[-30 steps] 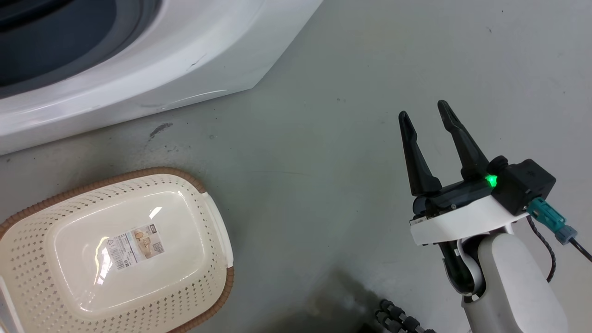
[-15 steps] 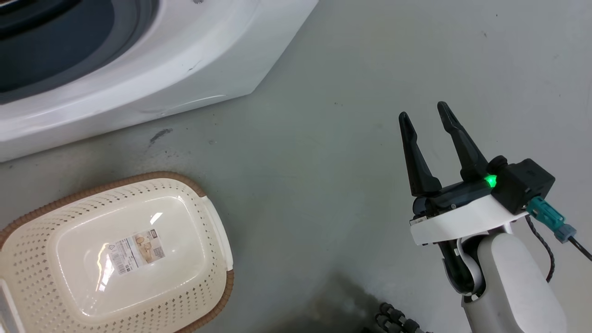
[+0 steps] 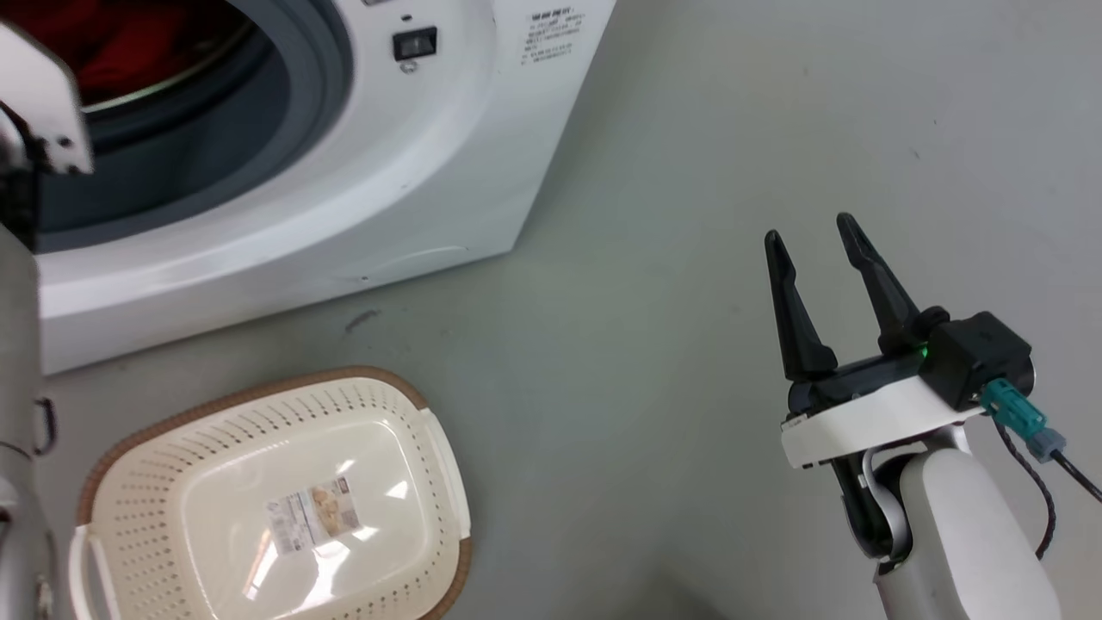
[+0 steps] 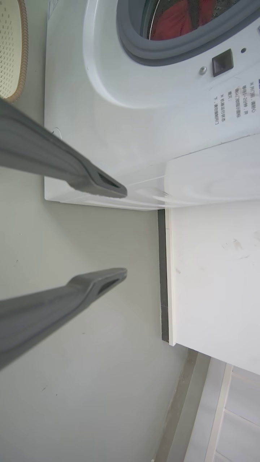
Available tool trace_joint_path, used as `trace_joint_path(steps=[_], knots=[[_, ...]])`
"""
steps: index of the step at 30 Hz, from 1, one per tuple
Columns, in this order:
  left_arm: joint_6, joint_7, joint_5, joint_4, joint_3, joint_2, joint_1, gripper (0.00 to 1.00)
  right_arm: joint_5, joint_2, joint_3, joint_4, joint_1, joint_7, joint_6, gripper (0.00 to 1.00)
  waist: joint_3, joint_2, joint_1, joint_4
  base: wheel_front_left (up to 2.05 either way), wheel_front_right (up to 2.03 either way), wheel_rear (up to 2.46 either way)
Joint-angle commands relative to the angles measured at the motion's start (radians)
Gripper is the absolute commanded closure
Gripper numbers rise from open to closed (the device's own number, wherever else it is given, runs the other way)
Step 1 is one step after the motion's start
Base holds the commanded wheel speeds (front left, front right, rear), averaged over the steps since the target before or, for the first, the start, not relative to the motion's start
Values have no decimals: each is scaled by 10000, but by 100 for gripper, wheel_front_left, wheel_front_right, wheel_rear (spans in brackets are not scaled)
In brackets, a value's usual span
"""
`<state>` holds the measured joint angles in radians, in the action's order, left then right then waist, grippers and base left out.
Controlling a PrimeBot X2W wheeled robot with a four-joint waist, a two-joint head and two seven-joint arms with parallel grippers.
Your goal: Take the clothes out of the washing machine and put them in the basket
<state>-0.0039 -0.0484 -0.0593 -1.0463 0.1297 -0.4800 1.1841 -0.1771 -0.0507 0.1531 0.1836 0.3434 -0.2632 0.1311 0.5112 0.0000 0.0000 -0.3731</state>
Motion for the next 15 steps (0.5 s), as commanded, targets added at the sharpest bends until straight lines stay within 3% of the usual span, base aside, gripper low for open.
trace_joint_path(steps=[1,6,15], knots=[[53,336,-90,-95,-24,151,-299,100,139,9,-61,86,-160,-21,-7,0,-617,0,0,367,0,0,0],[-157,1849,-700,-874,-259,852,-1090,100,516,8,-302,371,-599,-19,-7,0,-1806,0,0,951,0,0,0],[-650,2870,-1181,-1697,-323,1463,-1669,100,810,6,-728,268,-1304,296,-7,0,-3042,0,0,1582,0,0,0]])
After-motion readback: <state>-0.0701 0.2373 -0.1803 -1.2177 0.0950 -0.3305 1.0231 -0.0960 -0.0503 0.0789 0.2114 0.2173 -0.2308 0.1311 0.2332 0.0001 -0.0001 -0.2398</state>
